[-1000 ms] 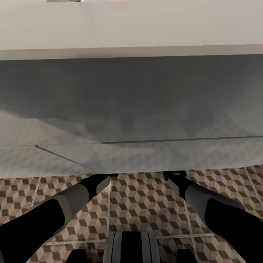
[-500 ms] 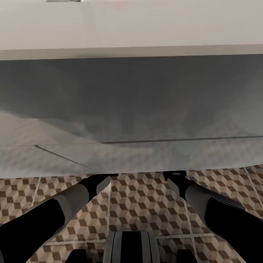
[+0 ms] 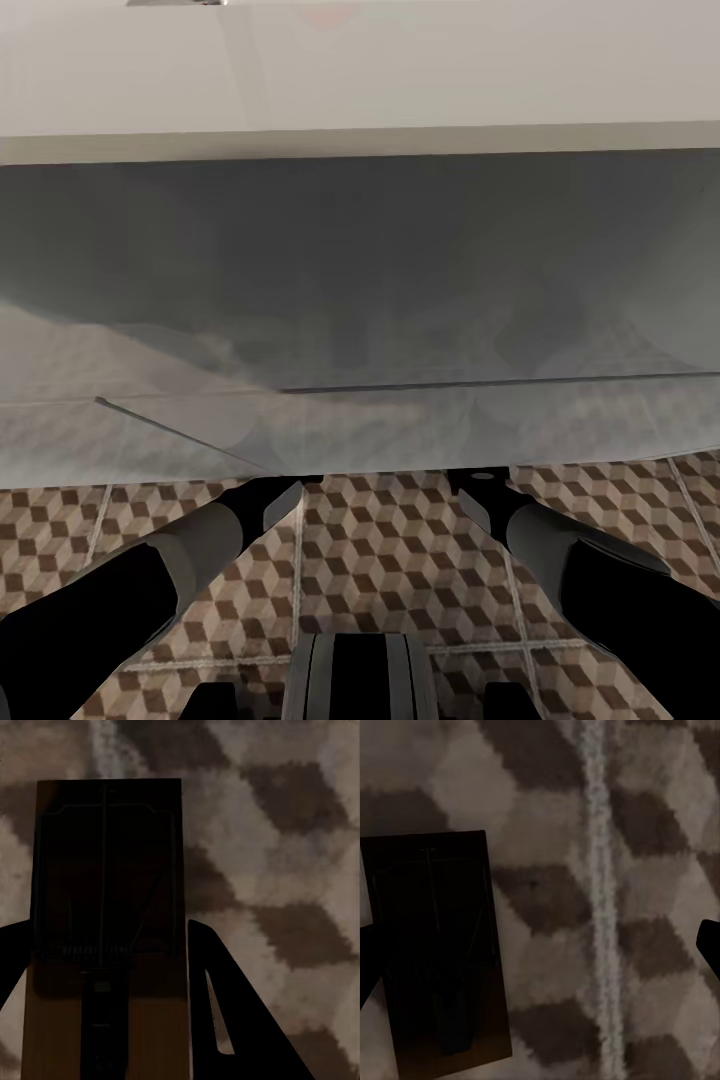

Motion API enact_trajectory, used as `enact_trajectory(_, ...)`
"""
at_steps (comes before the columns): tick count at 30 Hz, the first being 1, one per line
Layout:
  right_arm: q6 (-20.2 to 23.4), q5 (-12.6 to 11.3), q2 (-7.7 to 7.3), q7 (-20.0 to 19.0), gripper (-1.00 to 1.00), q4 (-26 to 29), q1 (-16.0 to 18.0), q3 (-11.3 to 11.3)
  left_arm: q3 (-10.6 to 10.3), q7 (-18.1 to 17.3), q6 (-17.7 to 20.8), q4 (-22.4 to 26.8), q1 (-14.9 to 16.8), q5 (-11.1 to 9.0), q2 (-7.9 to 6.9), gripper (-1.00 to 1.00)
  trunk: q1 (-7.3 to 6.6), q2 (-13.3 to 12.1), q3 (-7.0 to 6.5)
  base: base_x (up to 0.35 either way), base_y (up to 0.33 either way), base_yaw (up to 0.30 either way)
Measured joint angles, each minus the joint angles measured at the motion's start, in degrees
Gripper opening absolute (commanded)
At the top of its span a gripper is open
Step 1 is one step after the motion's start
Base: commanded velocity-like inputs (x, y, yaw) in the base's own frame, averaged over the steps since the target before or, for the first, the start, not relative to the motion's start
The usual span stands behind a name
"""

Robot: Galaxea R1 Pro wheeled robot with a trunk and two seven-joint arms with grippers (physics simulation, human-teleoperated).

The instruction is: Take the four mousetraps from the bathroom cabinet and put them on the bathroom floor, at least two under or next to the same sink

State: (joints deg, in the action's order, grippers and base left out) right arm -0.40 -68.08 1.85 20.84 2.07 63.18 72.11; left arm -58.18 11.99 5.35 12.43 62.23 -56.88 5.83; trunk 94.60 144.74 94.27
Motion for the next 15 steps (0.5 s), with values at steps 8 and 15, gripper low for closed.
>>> enact_trajectory(8,0.0,0.0,0.00,0.0,1.00,0.0,0.0,0.0,0.1,0.0,-0.1,0.0,0.0,0.0,-0.01,-1.00,0.00,0.0,0.00,0.000,0.000,0.000)
enact_trajectory(15,0.0,0.0,0.00,0.0,1.00,0.0,0.0,0.0,0.1,0.0,-0.1,0.0,0.0,0.0,-0.01,-1.00,0.00,0.0,0.00,0.000,0.000,0.000)
